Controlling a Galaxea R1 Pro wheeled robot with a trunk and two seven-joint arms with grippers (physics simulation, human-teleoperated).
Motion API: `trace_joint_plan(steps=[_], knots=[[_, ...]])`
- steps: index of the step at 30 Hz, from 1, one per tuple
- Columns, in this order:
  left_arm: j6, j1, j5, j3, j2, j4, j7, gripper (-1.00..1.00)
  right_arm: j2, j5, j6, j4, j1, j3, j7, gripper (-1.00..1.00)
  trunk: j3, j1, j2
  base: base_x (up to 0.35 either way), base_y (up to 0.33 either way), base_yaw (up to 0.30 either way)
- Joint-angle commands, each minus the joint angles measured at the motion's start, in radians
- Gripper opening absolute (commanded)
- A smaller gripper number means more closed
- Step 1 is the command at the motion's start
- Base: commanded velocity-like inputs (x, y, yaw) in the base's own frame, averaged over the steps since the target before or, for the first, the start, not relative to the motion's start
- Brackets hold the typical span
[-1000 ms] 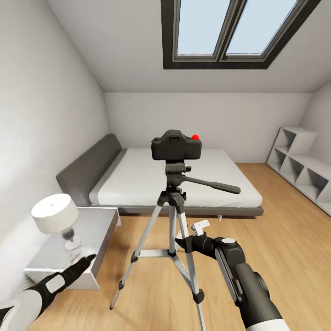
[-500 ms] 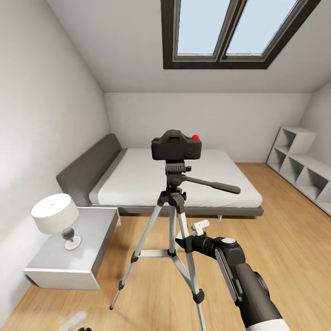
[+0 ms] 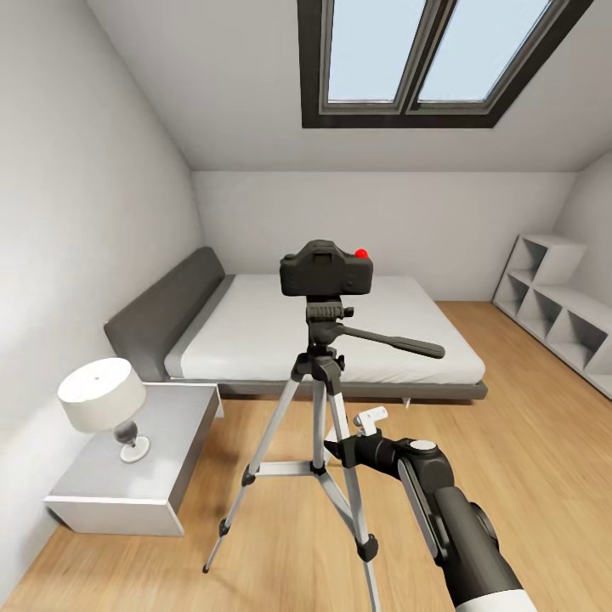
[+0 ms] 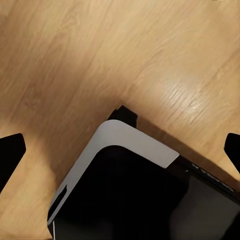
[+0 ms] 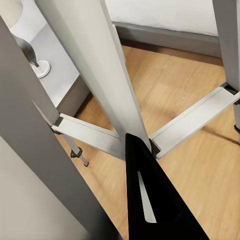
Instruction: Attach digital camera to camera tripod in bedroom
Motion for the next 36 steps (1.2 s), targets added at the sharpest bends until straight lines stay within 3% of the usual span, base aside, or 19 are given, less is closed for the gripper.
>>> trace_joint_plan(steps=[1, 9, 10, 29, 32, 36], knots=[[0.001, 0.0, -0.001, 0.008, 0.0, 0.0, 0.003, 1.0, 0.0, 0.016, 0.009, 0.012, 0.0, -0.001, 0.009, -1.0, -0.001, 0.0, -0.001, 0.0, 0.0, 0.0], [-0.004, 0.001, 0.001, 0.008, 0.0, 0.0, 0.005, 1.0, 0.001, 0.017, 0.005, 0.013, 0.0, -0.001, 0.007, -1.0, -0.001, 0.0, -0.001, 0.0, 0.0, 0.0], [-0.002, 0.001, 0.002, 0.008, -0.001, 0.0, 0.005, 1.0, 0.001, 0.016, 0.006, 0.013, 0.0, -0.001, 0.007, 1.0, -0.001, 0.0, -0.001, 0.0, 0.0, 0.0], [-0.005, 0.001, 0.003, 0.008, -0.003, 0.001, 0.005, 1.0, 0.0, 0.022, 0.011, 0.012, 0.0, -0.004, 0.01, 1.0, -0.001, 0.0, -0.001, -0.002, 0.0, 0.0], [-0.006, 0.001, 0.003, 0.008, -0.005, 0.001, 0.005, 1.0, -0.01, 0.02, 0.012, 0.006, 0.0, -0.003, 0.012, 1.0, -0.001, 0.0, -0.001, -0.151, 0.0, 0.0], [-0.005, 0.001, 0.003, 0.008, -0.01, 0.001, 0.005, 1.0, -0.041, 0.01, 0.013, -0.017, 0.0, -0.002, 0.04, 1.0, -0.001, 0.0, -0.001, -0.262, 0.0, 0.0]])
